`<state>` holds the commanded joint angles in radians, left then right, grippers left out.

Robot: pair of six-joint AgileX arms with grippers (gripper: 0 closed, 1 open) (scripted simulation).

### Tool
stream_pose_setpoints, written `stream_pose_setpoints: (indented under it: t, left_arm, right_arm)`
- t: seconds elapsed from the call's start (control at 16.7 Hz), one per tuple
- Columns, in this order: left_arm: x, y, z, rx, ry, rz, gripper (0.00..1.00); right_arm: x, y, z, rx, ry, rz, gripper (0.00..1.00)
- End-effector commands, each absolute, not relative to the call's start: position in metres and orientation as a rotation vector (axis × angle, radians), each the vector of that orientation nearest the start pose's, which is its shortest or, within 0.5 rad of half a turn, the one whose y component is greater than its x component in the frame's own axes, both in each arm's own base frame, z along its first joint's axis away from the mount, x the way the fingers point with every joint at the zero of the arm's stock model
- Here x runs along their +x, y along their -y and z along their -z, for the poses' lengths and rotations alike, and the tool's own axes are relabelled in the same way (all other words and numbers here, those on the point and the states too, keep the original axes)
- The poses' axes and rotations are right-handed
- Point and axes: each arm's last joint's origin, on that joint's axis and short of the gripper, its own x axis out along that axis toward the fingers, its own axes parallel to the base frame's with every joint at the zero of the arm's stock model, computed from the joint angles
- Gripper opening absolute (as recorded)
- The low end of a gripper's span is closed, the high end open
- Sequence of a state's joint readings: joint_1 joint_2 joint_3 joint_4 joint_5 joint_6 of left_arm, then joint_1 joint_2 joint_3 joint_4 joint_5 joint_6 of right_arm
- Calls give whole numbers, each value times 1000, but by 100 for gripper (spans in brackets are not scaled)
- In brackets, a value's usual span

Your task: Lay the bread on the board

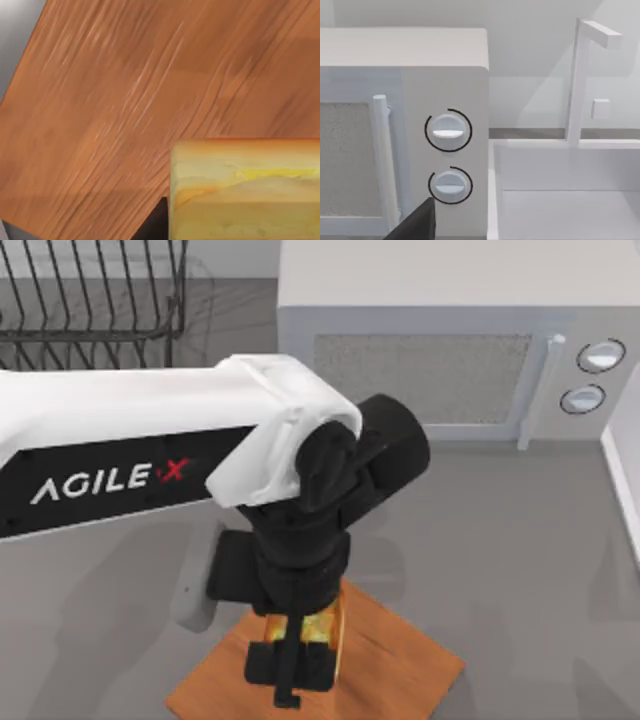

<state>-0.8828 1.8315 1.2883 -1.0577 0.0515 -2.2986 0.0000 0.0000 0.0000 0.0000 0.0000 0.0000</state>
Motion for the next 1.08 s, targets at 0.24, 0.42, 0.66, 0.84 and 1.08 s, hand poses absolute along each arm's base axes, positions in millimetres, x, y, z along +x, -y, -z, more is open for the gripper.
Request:
stream_pose_setpoints:
  t: [0.24, 0.42, 0.66, 0.84, 1.08]
  left_arm:
    - [199, 265, -183, -1172, -1230, -1192, 0]
    - [197, 266, -184, -1190, -1209, -1200, 0]
    - [198, 266, -183, -1189, -1209, -1204, 0]
    - [198, 266, -179, -1190, -1208, -1205, 0]
    - [198, 266, -167, -1188, -1210, -1200, 0]
  right_arm:
    - [106, 1, -160, 0, 0, 0, 100]
    - [106, 1, -160, 0, 0, 0, 100]
    - [106, 1, -160, 0, 0, 0, 100]
    - [106, 1, -160, 0, 0, 0, 100]
    - [106, 1, -160, 0, 0, 0, 100]
